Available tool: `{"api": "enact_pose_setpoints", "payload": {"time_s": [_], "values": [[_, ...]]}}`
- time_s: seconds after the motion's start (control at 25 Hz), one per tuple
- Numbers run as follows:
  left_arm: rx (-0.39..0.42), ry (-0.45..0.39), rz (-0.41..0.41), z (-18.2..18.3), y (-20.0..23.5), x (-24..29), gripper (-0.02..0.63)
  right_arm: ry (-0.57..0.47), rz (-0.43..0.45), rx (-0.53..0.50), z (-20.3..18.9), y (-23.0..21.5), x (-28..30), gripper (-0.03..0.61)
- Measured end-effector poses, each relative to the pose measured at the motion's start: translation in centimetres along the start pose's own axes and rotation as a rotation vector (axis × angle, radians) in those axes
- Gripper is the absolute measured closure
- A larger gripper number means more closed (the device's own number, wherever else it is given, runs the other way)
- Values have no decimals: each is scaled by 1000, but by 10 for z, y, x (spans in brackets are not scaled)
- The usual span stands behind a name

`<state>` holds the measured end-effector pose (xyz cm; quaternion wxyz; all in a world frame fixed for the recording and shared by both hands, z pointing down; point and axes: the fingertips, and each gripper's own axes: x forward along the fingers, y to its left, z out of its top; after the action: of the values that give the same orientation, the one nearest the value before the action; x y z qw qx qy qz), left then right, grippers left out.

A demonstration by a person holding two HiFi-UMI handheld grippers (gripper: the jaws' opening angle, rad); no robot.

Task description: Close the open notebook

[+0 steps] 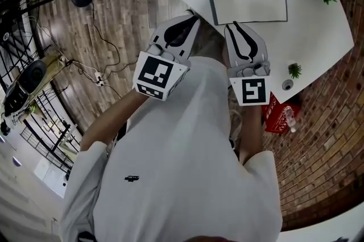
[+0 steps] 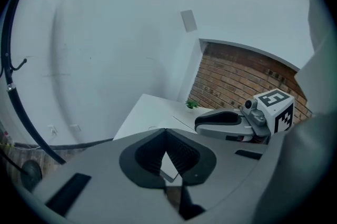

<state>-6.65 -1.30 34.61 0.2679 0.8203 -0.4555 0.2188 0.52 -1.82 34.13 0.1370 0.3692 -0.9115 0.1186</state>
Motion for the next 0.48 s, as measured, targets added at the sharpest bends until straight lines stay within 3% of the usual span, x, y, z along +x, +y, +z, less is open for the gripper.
{"api": "enact_pose_setpoints", "payload": {"time_s": [0.48], "values": [[-46, 85, 42, -42, 18, 33, 609, 121, 68, -13, -58, 3, 25, 458]]}}
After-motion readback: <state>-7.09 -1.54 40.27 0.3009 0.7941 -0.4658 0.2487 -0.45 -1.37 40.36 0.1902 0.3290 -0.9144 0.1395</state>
